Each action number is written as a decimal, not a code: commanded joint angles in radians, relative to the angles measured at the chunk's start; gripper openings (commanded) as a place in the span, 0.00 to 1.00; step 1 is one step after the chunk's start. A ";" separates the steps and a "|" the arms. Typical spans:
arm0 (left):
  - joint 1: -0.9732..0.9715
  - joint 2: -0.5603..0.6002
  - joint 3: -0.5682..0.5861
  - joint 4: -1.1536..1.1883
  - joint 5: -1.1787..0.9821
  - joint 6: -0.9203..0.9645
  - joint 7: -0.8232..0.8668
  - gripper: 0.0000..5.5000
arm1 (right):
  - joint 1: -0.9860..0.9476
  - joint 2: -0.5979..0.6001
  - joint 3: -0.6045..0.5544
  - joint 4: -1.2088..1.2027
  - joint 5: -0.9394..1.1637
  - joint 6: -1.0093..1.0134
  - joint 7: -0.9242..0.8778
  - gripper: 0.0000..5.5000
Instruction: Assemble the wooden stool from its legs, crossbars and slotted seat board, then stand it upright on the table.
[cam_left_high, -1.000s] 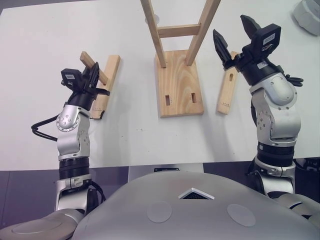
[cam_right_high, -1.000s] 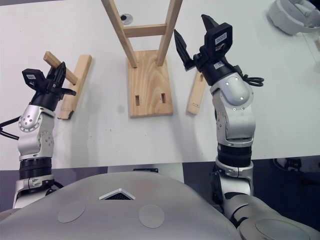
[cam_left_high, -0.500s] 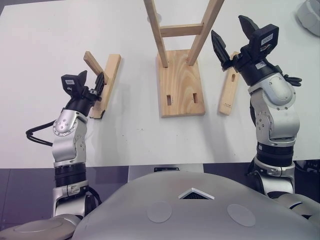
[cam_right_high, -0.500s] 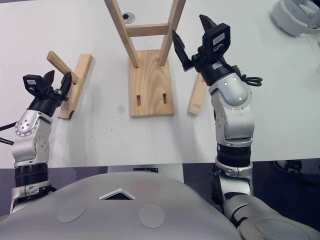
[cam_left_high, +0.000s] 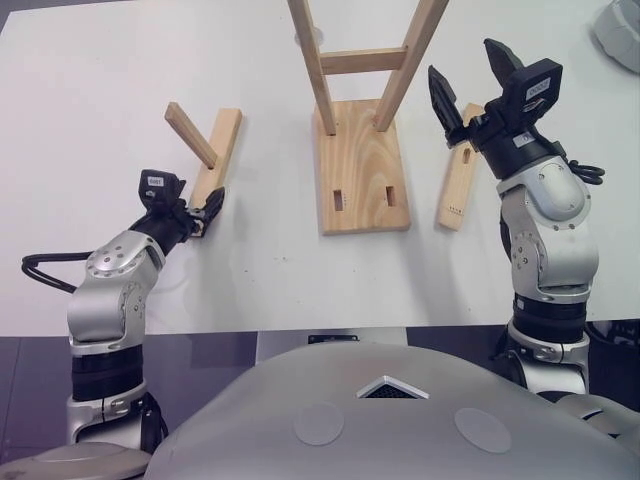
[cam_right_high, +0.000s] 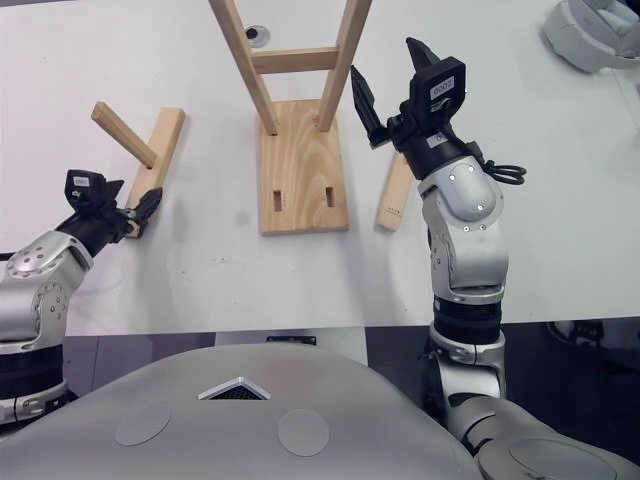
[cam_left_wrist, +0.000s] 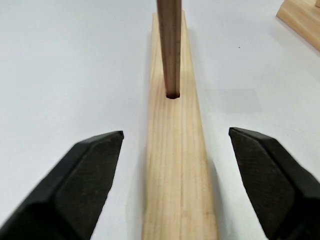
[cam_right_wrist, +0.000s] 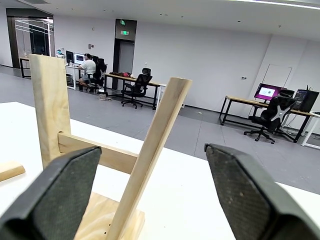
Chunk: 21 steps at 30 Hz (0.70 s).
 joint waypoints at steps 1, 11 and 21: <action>-0.005 0.021 -0.020 0.015 0.037 0.062 0.020 0.66 | 0.016 0.004 0.001 -0.015 -0.006 0.003 -0.013 0.70; -0.018 0.047 -0.019 0.021 0.094 0.037 0.010 0.37 | 0.022 0.006 -0.005 -0.015 -0.008 0.000 -0.027 0.70; -0.204 -0.089 0.132 -0.077 -0.024 -0.281 0.017 0.37 | -0.152 0.059 -0.271 -0.005 0.389 0.170 -0.088 0.70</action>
